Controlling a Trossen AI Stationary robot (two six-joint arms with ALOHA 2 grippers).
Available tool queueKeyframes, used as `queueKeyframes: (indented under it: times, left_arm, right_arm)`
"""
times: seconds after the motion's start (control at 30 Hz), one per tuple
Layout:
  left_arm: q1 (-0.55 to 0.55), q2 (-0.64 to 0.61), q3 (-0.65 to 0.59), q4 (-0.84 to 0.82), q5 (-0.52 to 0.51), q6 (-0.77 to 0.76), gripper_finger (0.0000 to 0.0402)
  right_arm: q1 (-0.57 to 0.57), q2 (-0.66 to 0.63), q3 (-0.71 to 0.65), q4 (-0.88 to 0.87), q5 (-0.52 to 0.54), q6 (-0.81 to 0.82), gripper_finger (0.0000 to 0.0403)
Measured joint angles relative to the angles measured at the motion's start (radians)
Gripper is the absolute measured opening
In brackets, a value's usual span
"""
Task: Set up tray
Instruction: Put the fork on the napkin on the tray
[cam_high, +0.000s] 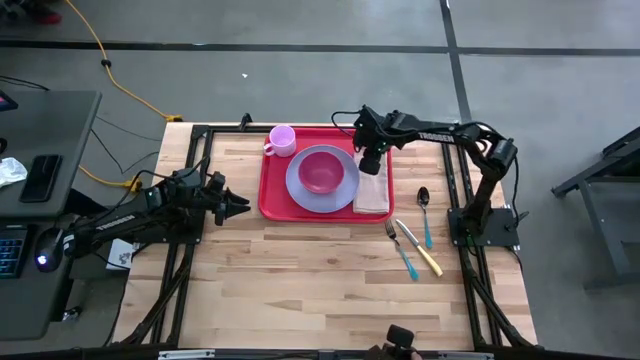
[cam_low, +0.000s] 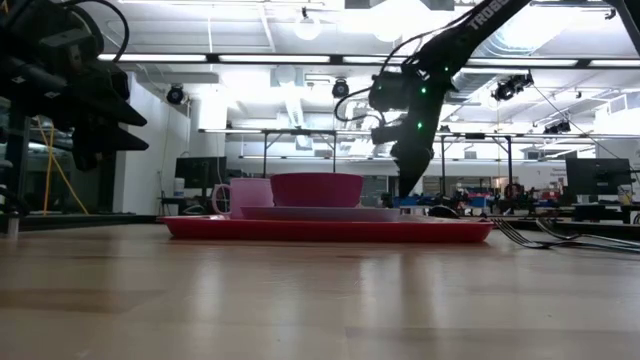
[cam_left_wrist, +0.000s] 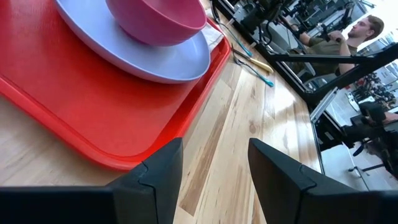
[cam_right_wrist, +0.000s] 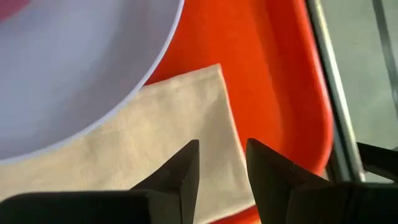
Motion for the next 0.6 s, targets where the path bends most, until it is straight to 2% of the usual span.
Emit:
queueKeyframes:
  times: [0.27, 0.6]
  left_arm:
    - [0.0, 0.0, 0.0, 0.0, 0.0, 0.021, 0.0211]
    - [0.0, 0.0, 0.0, 0.0, 0.0, 0.023, 0.0211]
  right_arm:
    - [0.024, -0.134, 0.0, -0.106, -0.009, 0.077, 0.011]
    - [0.139, -0.335, 0.0, -0.336, -0.174, 0.319, 0.011]
